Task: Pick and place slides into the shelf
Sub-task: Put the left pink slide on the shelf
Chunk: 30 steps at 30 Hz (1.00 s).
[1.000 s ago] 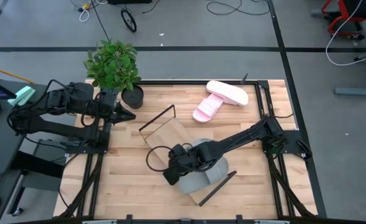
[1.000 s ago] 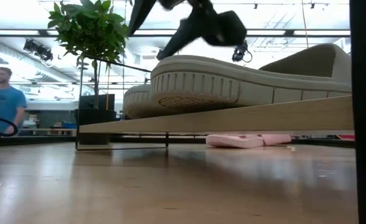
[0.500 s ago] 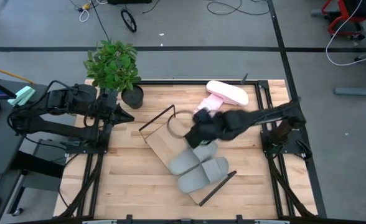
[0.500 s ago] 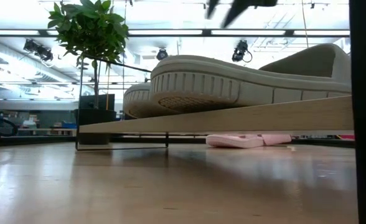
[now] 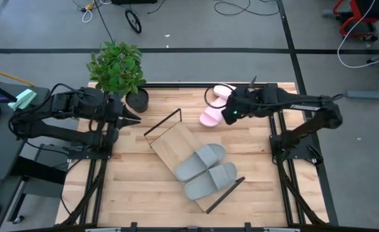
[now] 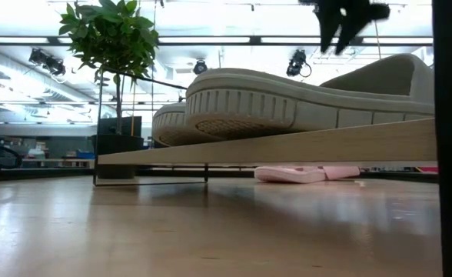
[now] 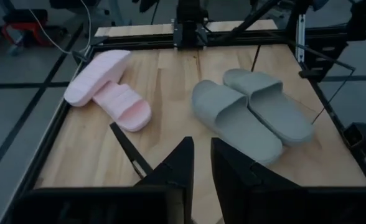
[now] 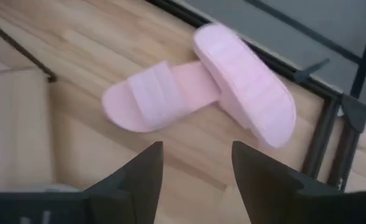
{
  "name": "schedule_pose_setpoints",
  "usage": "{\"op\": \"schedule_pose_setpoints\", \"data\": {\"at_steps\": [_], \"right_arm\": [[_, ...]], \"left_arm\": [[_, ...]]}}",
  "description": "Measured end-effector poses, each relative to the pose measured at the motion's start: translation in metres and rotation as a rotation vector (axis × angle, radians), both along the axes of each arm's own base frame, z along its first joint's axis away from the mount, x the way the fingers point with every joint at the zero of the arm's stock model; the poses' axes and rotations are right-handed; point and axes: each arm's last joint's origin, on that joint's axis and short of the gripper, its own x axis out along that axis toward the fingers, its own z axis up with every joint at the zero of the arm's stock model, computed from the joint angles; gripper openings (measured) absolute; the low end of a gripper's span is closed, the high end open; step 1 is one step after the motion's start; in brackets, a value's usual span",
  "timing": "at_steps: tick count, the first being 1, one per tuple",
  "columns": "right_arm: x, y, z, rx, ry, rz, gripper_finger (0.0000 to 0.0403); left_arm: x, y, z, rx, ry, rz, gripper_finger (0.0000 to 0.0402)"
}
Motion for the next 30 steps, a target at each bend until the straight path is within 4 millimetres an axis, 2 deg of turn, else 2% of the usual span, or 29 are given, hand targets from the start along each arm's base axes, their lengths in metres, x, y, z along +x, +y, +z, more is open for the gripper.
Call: {"op": "schedule_pose_setpoints", "data": {"at_steps": [4,11,19,25,30], "right_arm": [[-0.013,-0.019,-0.026,0.062,-0.084,0.005,0.0195],[-0.026,-0.052,-0.063,0.122,-0.186,0.038,0.0196],[-0.028,-0.090,-0.090,0.164,-0.222,0.131,0.0196],[-0.028,-0.120,-0.101,0.182,-0.246,0.192,0.0199],[-0.025,-0.142,-0.116,0.314,-0.333,0.273,0.0199]], "left_arm": [[0.001,0.000,0.001,-0.020,-0.015,0.010,0.0064],[0.005,0.000,0.011,0.090,-0.125,-0.038,0.0064],[0.021,0.001,0.010,0.124,-0.130,-0.051,0.0059],[0.038,0.003,0.004,0.149,-0.090,-0.026,0.0045],[0.053,0.004,0.000,0.141,-0.078,0.000,0.0037]]}}
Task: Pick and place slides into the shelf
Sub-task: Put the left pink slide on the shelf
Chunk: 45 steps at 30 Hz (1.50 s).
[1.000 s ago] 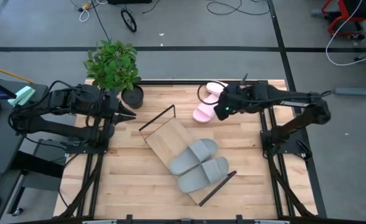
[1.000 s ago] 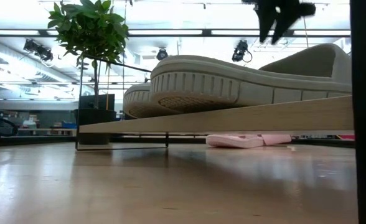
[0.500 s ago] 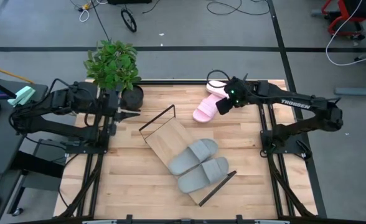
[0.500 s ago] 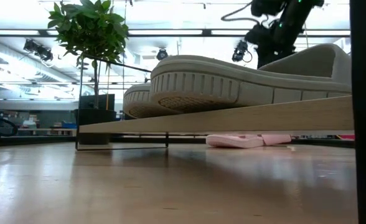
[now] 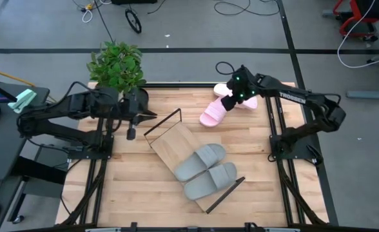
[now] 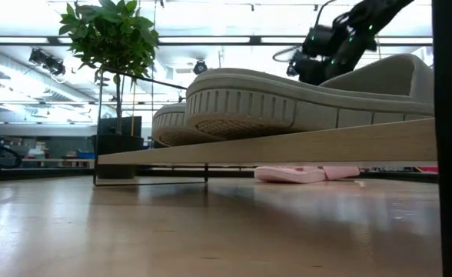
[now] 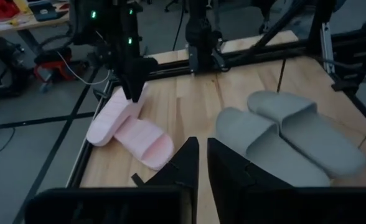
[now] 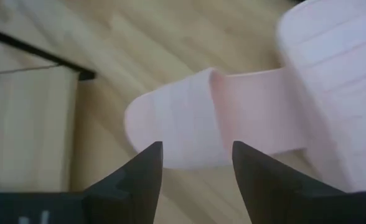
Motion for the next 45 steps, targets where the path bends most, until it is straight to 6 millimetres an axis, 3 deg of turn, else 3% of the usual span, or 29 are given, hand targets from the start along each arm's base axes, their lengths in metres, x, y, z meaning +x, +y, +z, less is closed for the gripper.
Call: {"op": "schedule_pose_setpoints", "data": {"at_steps": [13,29,32,34,39,45], "right_arm": [[0.011,-0.033,-0.044,0.044,0.014,0.114,0.0199],[0.025,-0.045,-0.083,0.126,-0.002,0.163,0.0199],[0.027,-0.045,-0.091,0.189,-0.016,0.163,0.0187],[0.028,-0.044,-0.093,0.198,-0.016,0.169,0.0158],[0.031,-0.032,-0.070,0.171,-0.058,0.174,0.0021],[0.018,-0.014,-0.009,0.138,-0.226,0.101,0.0010]], "left_arm": [[0.020,0.001,-0.007,-0.084,0.014,0.041,0.0020],[0.021,0.001,-0.004,-0.081,-0.020,0.039,0.0022],[0.021,0.001,-0.004,-0.081,-0.020,0.039,0.0021],[0.021,0.001,-0.004,-0.081,-0.020,0.039,0.0018],[0.021,0.001,-0.004,-0.081,-0.019,0.039,0.0012],[0.021,0.001,-0.004,-0.081,-0.018,0.039,0.0020]]}}
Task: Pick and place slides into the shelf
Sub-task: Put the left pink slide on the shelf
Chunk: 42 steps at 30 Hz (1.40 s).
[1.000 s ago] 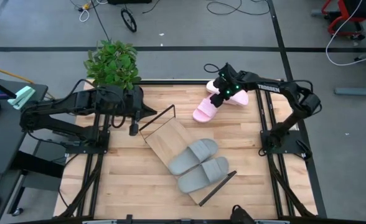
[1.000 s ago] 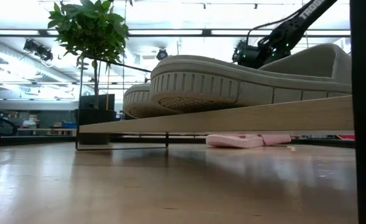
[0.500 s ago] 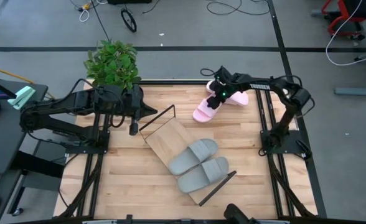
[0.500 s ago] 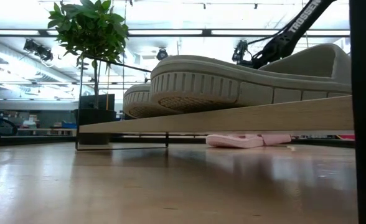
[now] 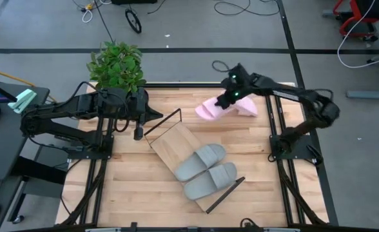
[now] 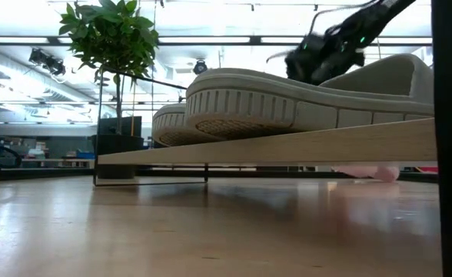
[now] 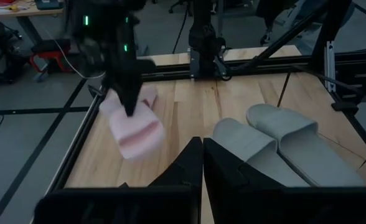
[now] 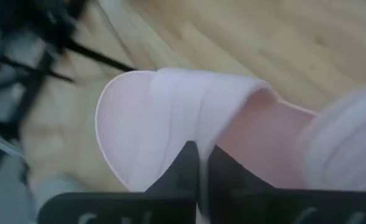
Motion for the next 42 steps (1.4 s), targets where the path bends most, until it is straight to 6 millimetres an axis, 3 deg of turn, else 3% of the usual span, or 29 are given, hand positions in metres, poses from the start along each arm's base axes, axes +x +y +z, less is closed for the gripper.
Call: {"op": "schedule_pose_setpoints", "data": {"at_steps": [5,11,23,28,36,42], "right_arm": [[-0.021,0.009,0.043,0.026,-0.138,-0.125,0.0010],[-0.038,0.016,0.080,0.025,-0.313,-0.227,0.0009],[-0.048,0.019,0.121,0.019,-0.602,-0.304,0.0009],[-0.045,0.028,0.136,0.024,-0.717,-0.304,0.0009],[-0.020,0.066,0.150,0.043,-0.743,-0.164,0.0009],[0.011,0.106,0.138,0.073,-0.665,-0.010,0.0009]], "left_arm": [[0.000,0.000,0.000,0.000,0.000,0.000,0.0024],[0.000,0.000,0.000,0.024,0.003,-0.010,0.0018],[0.000,0.000,0.000,0.031,0.003,-0.012,0.0023],[0.000,0.000,0.000,0.028,0.004,-0.012,0.0021],[-0.001,0.000,-0.002,0.023,0.028,-0.010,0.0009],[-0.001,0.000,-0.003,0.022,0.032,-0.010,0.0015]]}}
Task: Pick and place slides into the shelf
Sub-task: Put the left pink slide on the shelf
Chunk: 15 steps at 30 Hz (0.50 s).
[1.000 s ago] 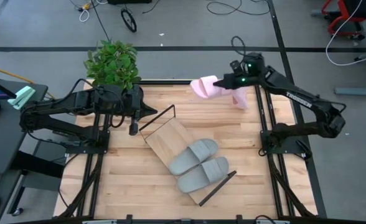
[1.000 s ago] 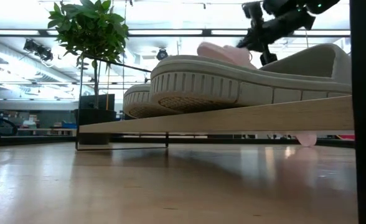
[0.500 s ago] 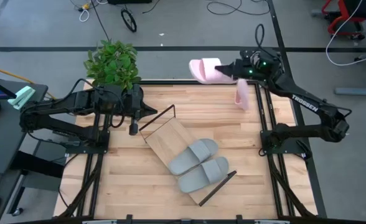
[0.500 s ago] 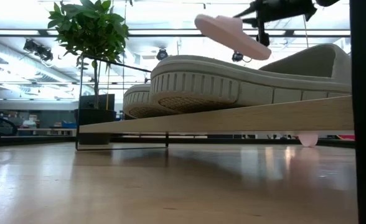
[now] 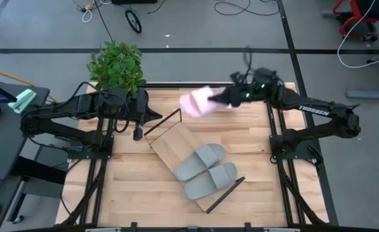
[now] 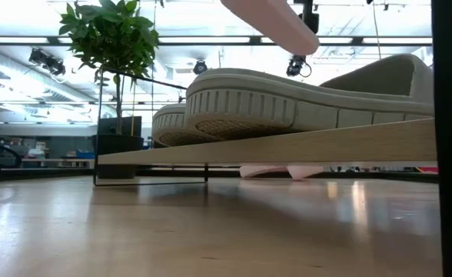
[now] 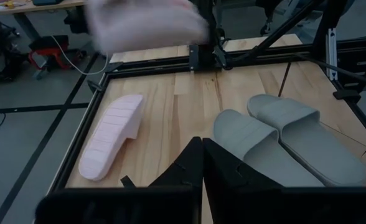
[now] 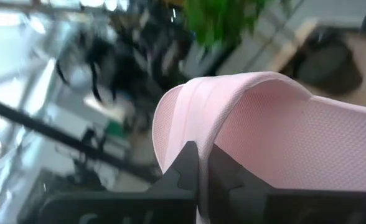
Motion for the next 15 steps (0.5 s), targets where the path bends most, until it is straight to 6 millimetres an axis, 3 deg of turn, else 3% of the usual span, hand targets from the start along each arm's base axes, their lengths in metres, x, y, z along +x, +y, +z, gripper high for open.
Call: {"op": "schedule_pose_setpoints", "data": {"at_steps": [7,15], "right_arm": [[0.039,0.036,-0.041,-0.036,0.215,0.095,0.0009],[0.083,0.051,-0.097,-0.041,0.387,0.147,0.0009]], "left_arm": [[0.000,0.000,0.000,0.001,0.000,0.000,0.0022],[0.000,0.000,0.000,0.000,-0.001,0.000,0.0009]]}}
